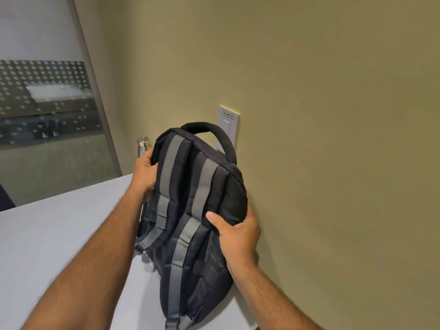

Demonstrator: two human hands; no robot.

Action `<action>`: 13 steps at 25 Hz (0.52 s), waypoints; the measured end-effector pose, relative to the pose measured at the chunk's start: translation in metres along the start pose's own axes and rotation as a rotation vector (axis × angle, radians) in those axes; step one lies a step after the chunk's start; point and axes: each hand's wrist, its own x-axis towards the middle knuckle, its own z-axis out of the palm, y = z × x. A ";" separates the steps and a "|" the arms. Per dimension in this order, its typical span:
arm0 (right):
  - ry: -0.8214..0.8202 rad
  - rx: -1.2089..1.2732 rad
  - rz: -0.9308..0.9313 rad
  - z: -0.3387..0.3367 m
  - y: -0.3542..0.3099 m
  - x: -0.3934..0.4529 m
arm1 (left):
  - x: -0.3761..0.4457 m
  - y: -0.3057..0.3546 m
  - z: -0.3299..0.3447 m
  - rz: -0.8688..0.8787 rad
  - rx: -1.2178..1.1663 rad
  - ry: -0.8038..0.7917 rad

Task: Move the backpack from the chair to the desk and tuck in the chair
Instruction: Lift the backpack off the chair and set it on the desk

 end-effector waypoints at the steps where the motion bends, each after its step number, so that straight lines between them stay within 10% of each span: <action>1: 0.001 -0.014 0.020 0.001 0.004 0.000 | 0.001 -0.009 0.003 -0.011 0.010 0.003; 13: 0.034 -0.204 0.119 -0.007 0.033 0.012 | 0.016 -0.042 0.016 -0.189 0.056 -0.081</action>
